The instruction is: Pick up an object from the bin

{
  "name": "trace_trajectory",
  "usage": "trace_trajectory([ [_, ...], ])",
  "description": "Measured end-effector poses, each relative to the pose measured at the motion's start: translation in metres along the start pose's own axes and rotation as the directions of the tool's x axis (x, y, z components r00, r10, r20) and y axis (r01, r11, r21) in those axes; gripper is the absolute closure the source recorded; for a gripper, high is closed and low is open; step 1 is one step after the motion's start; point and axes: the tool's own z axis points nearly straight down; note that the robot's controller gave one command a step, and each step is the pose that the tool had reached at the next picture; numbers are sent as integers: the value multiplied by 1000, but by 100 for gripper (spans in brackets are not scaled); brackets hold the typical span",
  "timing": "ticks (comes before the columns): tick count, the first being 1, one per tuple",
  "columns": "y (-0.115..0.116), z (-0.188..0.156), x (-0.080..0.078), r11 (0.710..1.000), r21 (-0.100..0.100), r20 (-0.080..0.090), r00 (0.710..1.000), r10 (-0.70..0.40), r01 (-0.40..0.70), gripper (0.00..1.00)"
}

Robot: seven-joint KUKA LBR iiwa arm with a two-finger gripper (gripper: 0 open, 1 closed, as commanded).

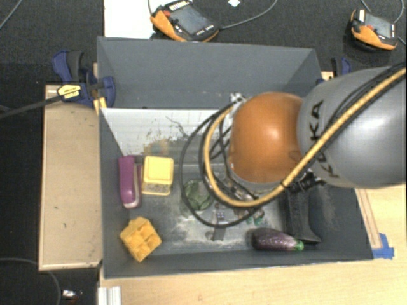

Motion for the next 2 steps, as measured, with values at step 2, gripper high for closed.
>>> trace_trajectory([
  [2, 3, 87, -20, 951, 1, 9, 951, -308, 308, 0],
])
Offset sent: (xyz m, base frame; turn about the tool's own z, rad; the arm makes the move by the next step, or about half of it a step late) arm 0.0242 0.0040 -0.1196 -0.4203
